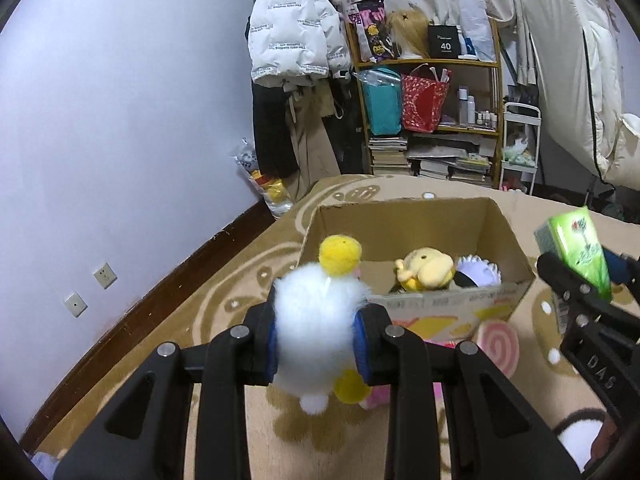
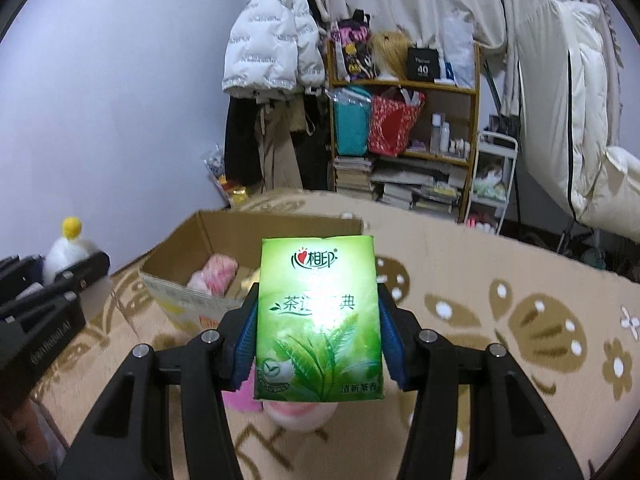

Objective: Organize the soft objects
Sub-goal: 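Carry the white chick and green tissue pack over the box and open both grippers, then withdraw both grippers from the box toward the pink bear and swirl cushion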

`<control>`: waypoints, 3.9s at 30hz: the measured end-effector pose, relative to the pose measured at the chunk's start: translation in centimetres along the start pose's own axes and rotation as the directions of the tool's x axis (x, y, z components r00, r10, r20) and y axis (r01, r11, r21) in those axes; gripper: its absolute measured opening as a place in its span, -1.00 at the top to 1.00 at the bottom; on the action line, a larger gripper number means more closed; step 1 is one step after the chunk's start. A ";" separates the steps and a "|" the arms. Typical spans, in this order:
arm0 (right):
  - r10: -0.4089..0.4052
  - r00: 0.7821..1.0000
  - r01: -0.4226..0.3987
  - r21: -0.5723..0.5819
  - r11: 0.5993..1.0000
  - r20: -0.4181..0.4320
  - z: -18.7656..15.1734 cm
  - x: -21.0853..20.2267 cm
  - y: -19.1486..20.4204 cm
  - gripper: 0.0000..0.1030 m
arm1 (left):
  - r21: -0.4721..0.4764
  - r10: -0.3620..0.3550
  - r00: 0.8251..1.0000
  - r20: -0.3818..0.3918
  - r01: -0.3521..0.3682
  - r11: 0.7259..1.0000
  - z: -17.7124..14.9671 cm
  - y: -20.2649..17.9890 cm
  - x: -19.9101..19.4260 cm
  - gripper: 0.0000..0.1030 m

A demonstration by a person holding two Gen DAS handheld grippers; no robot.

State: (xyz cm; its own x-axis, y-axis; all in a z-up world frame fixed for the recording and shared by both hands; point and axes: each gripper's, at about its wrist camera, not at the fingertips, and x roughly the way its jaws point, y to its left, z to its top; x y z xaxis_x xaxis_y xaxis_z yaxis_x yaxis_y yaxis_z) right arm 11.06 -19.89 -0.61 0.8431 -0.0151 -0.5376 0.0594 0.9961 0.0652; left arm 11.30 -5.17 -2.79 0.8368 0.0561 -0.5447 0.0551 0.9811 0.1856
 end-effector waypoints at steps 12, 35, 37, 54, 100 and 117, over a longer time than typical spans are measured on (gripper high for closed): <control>-0.030 0.999 0.032 -0.053 0.998 0.039 3.6 4.8 0.8 -0.08 | 0.042 0.049 0.997 0.055 -0.051 0.998 4.3 0.2 3.4 0.46; 0.051 0.999 -0.051 -0.004 0.999 -0.019 3.3 9.0 0.1 -0.09 | -0.045 -0.056 0.998 -0.007 0.056 0.997 5.8 0.8 10.1 0.40; 0.058 0.998 -0.058 -0.004 0.998 -0.026 3.0 9.1 0.2 -0.09 | -0.056 -0.052 0.999 -0.011 0.051 0.997 5.6 0.9 10.3 0.22; 0.085 0.996 -0.084 0.062 0.995 -0.011 3.9 6.2 -1.5 -0.95 | -0.085 -0.053 0.999 -0.013 0.052 0.995 5.0 1.9 8.9 -0.83; 0.086 0.989 -0.073 0.112 0.991 -0.117 -2.5 2.2 -2.5 -1.00 | -0.101 -0.114 0.983 -0.141 0.100 0.990 -0.5 2.0 4.0 -0.96; 0.107 0.977 -0.080 0.149 0.986 -0.183 -4.7 5.2 -2.5 -1.00 | -0.063 -0.140 0.961 -0.239 0.128 0.990 -2.0 0.5 8.1 -0.96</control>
State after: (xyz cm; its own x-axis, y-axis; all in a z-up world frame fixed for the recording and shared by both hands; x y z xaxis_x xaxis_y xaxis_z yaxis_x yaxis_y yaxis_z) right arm 12.81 -22.07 -7.54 0.7325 0.1078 -0.6722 0.0704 0.9701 0.2324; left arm 17.04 -3.85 -8.77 0.6661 -0.0389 -0.7448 0.1274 0.9899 0.0622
